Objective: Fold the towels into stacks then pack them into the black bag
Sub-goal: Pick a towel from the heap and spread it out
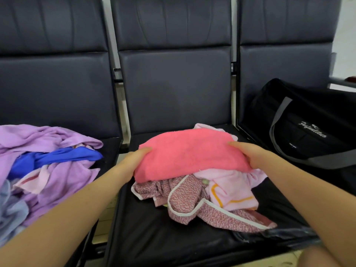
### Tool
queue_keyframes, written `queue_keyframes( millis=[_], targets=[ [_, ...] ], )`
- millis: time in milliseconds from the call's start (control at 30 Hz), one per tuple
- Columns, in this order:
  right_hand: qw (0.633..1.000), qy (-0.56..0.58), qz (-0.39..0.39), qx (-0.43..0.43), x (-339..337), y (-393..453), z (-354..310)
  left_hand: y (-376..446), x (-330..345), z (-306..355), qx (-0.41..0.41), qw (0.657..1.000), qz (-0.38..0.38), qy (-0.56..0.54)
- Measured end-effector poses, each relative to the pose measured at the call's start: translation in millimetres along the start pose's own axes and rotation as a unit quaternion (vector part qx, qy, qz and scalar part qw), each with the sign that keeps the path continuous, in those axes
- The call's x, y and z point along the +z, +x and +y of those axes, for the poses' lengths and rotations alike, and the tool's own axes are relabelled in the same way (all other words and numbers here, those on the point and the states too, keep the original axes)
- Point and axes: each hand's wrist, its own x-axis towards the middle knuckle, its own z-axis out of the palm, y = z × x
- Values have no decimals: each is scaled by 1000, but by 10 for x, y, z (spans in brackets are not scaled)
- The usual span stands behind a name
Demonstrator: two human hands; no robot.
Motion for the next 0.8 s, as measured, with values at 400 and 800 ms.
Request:
queue_keyframes(
  millis=[400, 800],
  targets=[
    [986, 155, -20, -55, -83, -466, -156, -100, 307, 80, 118, 986, 54, -103],
    [965, 195, -104, -139, 236, -651, -579, 29, -9, -232, 106, 989, 41, 94]
  ],
)
